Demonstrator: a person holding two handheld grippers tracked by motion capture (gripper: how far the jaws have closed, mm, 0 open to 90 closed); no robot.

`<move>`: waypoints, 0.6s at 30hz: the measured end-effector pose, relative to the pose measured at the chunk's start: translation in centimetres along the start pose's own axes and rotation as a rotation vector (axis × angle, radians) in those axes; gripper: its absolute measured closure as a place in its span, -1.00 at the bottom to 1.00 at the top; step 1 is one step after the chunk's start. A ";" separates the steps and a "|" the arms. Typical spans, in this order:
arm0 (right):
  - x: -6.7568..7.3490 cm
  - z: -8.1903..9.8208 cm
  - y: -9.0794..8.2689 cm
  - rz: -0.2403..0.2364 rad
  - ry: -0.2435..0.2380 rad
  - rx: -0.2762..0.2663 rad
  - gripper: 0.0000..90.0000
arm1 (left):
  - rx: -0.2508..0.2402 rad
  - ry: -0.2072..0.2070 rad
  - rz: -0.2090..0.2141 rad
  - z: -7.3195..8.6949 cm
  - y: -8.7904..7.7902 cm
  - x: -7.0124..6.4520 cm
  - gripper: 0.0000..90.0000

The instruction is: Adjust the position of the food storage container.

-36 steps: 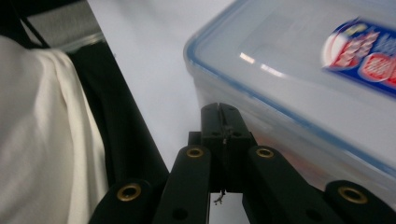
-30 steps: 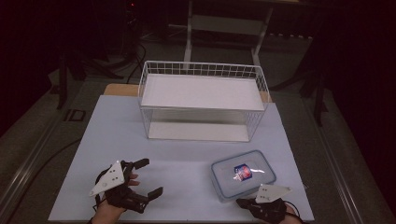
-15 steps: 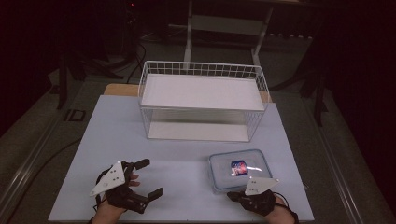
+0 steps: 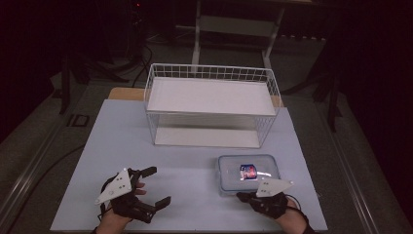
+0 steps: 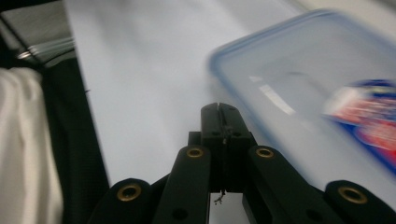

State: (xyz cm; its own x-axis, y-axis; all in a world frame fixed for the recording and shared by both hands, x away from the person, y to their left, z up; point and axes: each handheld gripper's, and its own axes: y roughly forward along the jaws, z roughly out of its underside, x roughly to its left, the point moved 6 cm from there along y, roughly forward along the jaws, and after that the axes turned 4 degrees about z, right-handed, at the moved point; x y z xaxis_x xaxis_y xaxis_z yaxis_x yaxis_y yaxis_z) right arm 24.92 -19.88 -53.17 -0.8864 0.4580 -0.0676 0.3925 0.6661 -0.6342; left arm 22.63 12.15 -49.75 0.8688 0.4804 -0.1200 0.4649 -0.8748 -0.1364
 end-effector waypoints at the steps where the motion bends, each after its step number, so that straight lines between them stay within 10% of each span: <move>1: -0.7 0.0 -0.6 0.020 0.010 -0.013 1.00 | -0.003 -0.002 0.003 0.0 0.0 0.0 -1.00; 13: -10.7 3.2 -6.3 0.347 0.174 -0.039 1.00 | 0.008 0.011 0.015 0.1 0.2 -0.2 -1.00; 18: -12.4 5.5 -5.8 0.371 0.232 0.002 1.00 | 0.000 0.015 0.015 0.0 0.2 -0.3 -1.00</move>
State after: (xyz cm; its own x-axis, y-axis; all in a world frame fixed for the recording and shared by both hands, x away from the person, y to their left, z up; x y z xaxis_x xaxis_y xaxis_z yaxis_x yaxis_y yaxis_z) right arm 32.28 -32.68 -52.92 -0.6064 0.7866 -0.1167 0.6738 0.4303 -0.6007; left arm 22.47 11.87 -49.78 0.8780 0.4665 -0.1071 0.4522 -0.8818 -0.1343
